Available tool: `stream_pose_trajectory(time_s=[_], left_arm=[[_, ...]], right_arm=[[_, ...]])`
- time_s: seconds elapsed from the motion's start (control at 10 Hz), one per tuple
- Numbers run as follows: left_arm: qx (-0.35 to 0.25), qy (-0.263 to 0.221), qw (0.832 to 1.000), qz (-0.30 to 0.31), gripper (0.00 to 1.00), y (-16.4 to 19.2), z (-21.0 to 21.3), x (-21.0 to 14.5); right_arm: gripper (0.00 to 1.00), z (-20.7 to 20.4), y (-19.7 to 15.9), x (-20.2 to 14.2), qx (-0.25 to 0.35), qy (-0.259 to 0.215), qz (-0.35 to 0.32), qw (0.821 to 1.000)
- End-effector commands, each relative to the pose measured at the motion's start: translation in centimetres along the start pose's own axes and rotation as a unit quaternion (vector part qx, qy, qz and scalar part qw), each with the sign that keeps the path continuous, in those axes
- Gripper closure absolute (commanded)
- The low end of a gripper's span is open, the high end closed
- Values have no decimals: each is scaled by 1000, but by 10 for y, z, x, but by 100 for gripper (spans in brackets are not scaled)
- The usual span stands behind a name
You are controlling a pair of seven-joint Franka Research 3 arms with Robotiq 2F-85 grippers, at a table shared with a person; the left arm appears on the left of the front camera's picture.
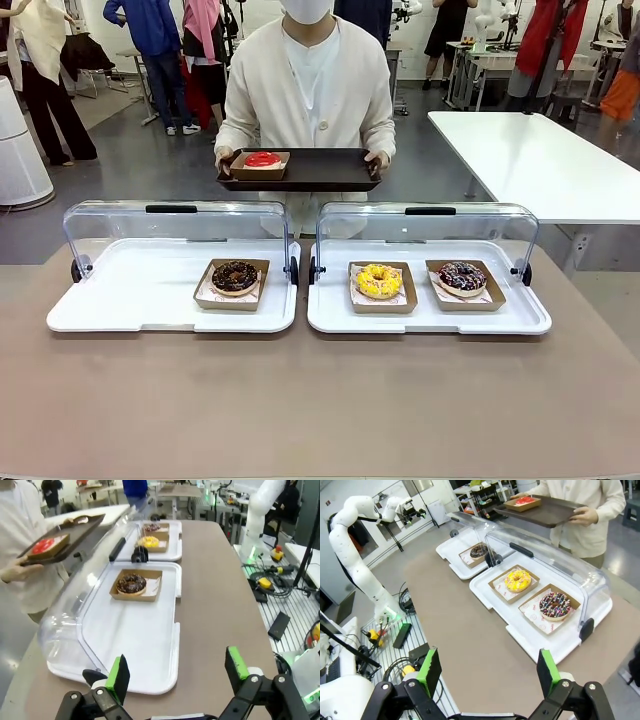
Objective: Provide the desired donut to the person.
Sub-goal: Pick up and lift the Paper togo box containing the Donut pointed at by the person.
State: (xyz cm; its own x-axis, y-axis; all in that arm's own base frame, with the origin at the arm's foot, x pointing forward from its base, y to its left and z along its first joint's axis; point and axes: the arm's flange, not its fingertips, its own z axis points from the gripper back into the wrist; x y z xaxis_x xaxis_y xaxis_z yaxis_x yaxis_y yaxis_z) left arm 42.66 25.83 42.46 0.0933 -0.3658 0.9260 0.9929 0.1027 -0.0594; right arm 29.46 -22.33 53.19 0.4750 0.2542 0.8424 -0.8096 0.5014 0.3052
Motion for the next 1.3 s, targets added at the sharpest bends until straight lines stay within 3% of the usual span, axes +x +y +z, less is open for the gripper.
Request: stream_pose_trajectory(time_s=[0.0, 0.6, 0.7, 1.2], left_arm=[[0, -32, 999, -42, 0, 1, 13, 2], [1, -33, 988, -150, 0, -18, 11, 16], [-6, -30, 995, -98, 0, -11, 16, 15], [-6, -30, 995, -98, 0, -11, 16, 15]], right_arm=[[0, -1, -1, 0, 4, -10, 6, 1000], [0, -1, -1, 0, 4, -10, 6, 1000], [0, -1, -1, 0, 4, -10, 6, 1000], [0, -1, -1, 0, 4, -10, 6, 1000]])
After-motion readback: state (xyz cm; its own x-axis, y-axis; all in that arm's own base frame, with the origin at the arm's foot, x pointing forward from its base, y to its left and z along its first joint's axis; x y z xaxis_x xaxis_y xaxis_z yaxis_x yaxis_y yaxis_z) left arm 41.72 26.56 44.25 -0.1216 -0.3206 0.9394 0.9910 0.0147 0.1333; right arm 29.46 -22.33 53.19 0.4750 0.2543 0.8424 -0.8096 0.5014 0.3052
